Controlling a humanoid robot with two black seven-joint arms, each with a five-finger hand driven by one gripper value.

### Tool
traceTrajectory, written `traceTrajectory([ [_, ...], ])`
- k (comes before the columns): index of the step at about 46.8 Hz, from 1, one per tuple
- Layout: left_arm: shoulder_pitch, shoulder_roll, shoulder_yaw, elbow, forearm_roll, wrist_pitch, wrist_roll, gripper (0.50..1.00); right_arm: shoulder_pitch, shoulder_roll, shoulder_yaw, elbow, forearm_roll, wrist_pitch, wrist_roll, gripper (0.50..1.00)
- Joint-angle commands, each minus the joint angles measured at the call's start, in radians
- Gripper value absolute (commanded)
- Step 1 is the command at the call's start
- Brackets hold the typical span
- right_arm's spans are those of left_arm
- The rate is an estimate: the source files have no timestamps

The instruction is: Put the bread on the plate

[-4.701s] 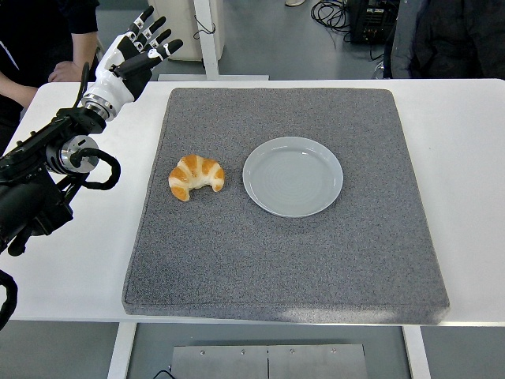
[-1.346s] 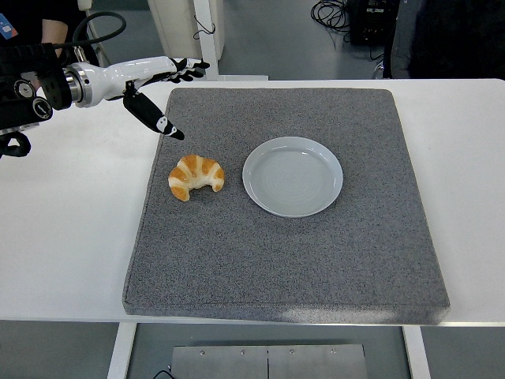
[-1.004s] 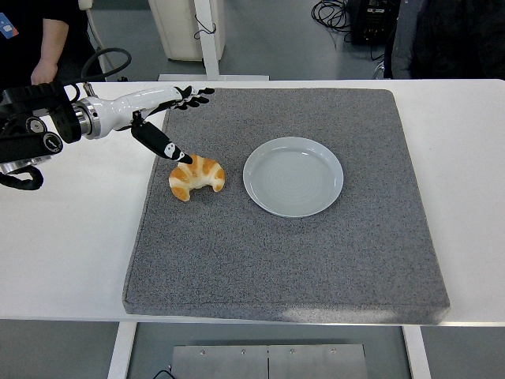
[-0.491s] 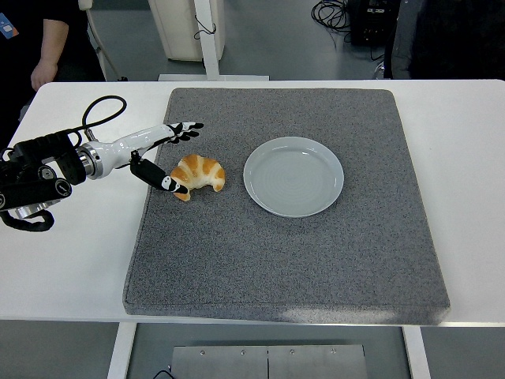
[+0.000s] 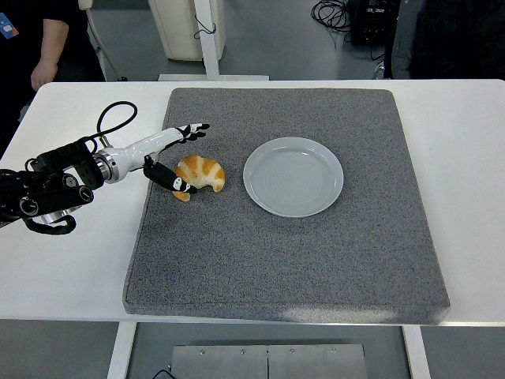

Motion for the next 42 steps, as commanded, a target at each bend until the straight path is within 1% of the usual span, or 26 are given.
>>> traceTrajectory([
  [1, 0.007, -0.015, -0.006, 0.015, -0.005, 0.0, -0.001, 0.978, 0.0, 0.0, 0.0, 0.001, 0.0, 0.0, 0.0, 1.0],
  [11, 0.029, -0.048, -0.029, 0.053, -0.009, 0.0, -0.005, 0.971, 0.0, 0.0, 0.0, 0.0, 0.0, 0.0, 0.0, 1.0],
  [15, 0.038, -0.061, -0.029, 0.067, -0.011, 0.0, -0.005, 0.954, 0.0, 0.0, 0.0, 0.0, -0.001, 0.0, 0.0, 1.0],
  [20, 0.041, -0.064, -0.029, 0.07, -0.011, 0.0, -0.01, 0.909, 0.0, 0.0, 0.0, 0.001, -0.001, 0.0, 0.0, 1.0],
  [23, 0.043, -0.064, -0.029, 0.071, -0.011, 0.0, -0.024, 0.874, 0.0, 0.0, 0.0, 0.0, 0.0, 0.0, 0.0, 1.0],
  [29, 0.044, -0.064, -0.027, 0.071, -0.011, 0.001, -0.053, 0.824, 0.0, 0.0, 0.0, 0.0, -0.001, 0.0, 0.0, 1.0],
  [32, 0.043, -0.061, -0.027, 0.071, -0.006, 0.001, -0.056, 0.784, 0.0, 0.0, 0.0, 0.0, 0.0, 0.0, 0.0, 1.0],
  [34, 0.038, -0.058, -0.027, 0.071, -0.003, 0.003, -0.057, 0.745, 0.0, 0.0, 0.0, 0.0, 0.0, 0.0, 0.0, 1.0],
  [36, 0.035, -0.056, -0.027, 0.071, 0.001, 0.009, -0.059, 0.692, 0.0, 0.0, 0.0, 0.001, 0.0, 0.0, 0.0, 1.0],
  [38, 0.03, -0.055, -0.027, 0.071, 0.001, 0.012, -0.064, 0.624, 0.0, 0.0, 0.0, 0.0, 0.0, 0.0, 0.0, 1.0],
  [39, 0.03, -0.055, -0.026, 0.071, 0.001, 0.012, -0.068, 0.58, 0.0, 0.0, 0.0, 0.001, 0.0, 0.0, 0.0, 1.0],
  [40, 0.03, -0.055, -0.026, 0.071, 0.003, 0.012, -0.076, 0.515, 0.0, 0.0, 0.0, 0.0, -0.001, 0.0, 0.0, 1.0],
  [41, 0.032, -0.055, -0.026, 0.071, 0.003, 0.012, -0.085, 0.5, 0.0, 0.0, 0.0, 0.0, 0.0, 0.0, 0.0, 1.0],
  [42, 0.033, -0.055, -0.024, 0.071, 0.003, 0.012, -0.096, 0.5, 0.0, 0.0, 0.0, 0.0, 0.0, 0.0, 0.0, 1.0],
])
